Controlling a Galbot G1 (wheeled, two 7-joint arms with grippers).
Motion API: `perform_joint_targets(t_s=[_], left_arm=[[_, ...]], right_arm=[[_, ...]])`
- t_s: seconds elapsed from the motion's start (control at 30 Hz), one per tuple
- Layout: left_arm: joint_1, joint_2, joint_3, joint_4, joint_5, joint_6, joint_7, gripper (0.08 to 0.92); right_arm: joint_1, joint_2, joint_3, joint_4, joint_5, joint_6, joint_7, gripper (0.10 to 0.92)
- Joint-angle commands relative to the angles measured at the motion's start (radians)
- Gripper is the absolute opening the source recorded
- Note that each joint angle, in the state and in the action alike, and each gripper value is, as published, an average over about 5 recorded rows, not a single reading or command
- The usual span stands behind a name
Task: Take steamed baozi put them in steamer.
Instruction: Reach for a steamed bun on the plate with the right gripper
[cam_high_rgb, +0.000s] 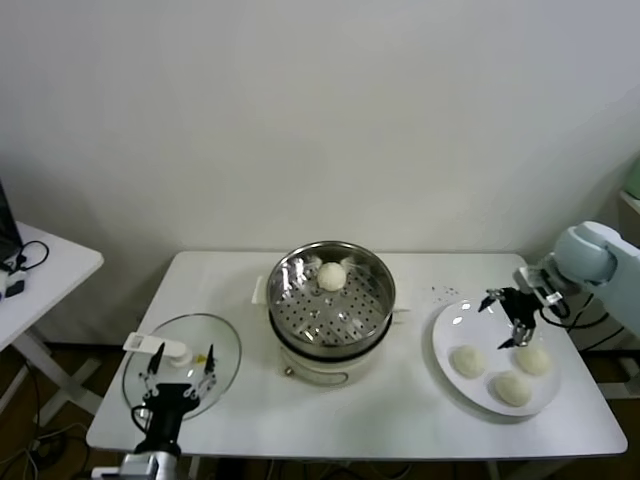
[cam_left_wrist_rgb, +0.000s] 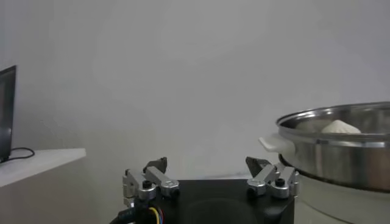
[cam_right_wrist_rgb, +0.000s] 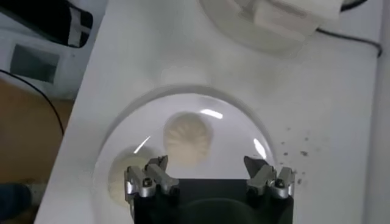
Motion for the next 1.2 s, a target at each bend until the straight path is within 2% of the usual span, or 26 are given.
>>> perform_joint_targets(t_s=[0.03, 0.33, 1.07, 1.2], left_arm=[[0.003, 0.0, -0.005, 0.001, 0.002, -0.001, 0.0, 0.823], [0.004, 0.001, -0.018, 0.008, -0.003, -0.003, -0.001, 0.823], [0.0, -0.001, -0.017, 0.013, -0.002, -0.002, -0.001, 0.823], [0.001, -0.001, -0.018, 0.013, -0.002, -0.003, -0.002, 0.823]], right_arm=[[-0.099, 0.086, 0.023, -0.104, -0.006, -0.049, 0.019, 0.823], [-0.091, 0.172, -0.017, -0.163, -0.017, -0.048, 0.024, 0.823], [-0.096, 0.212, 0.001, -0.218, -0.096, -0.02, 0.019, 0.821], [-0.097, 0.209, 0.001, -0.215, -0.096, -0.019, 0.018, 0.769]])
